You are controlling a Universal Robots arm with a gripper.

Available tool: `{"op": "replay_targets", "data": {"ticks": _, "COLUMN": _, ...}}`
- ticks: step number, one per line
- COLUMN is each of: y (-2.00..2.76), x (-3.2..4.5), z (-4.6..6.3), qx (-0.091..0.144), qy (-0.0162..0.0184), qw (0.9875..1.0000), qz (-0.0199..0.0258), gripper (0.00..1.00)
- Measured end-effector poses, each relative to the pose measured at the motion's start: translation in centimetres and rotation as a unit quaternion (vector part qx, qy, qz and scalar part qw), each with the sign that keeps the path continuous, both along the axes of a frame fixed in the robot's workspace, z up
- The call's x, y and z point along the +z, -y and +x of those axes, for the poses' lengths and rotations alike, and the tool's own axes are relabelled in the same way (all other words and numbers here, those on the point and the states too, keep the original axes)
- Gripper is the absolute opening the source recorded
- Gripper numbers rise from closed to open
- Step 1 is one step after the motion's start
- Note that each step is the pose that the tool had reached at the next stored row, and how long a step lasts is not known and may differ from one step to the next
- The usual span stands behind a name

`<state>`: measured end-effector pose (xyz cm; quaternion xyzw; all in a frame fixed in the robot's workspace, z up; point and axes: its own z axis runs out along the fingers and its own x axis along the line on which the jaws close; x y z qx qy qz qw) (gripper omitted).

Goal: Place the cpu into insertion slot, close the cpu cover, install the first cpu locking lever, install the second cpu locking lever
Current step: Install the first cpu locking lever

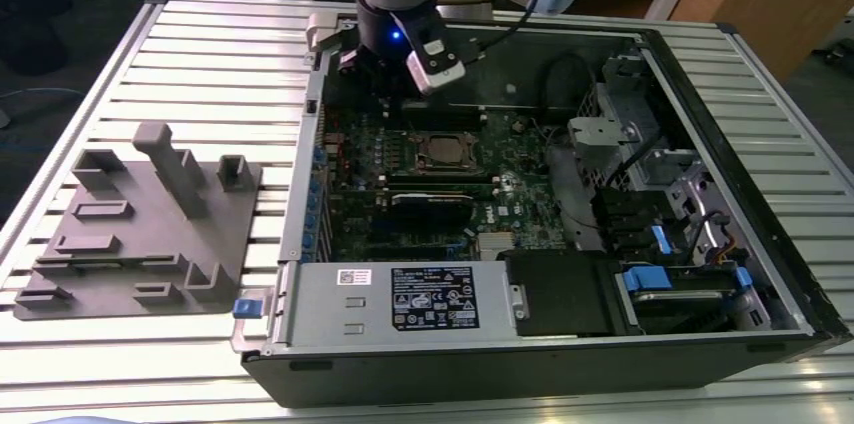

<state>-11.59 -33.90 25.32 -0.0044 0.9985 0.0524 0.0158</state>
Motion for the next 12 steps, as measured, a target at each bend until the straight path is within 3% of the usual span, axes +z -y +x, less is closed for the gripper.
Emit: {"op": "replay_targets", "data": {"ticks": 12, "y": 0.0, "x": 0.07, "z": -0.53, "qx": 0.0, "qy": 0.0, "qw": 1.0, "qz": 0.0, "gripper": 0.11}}
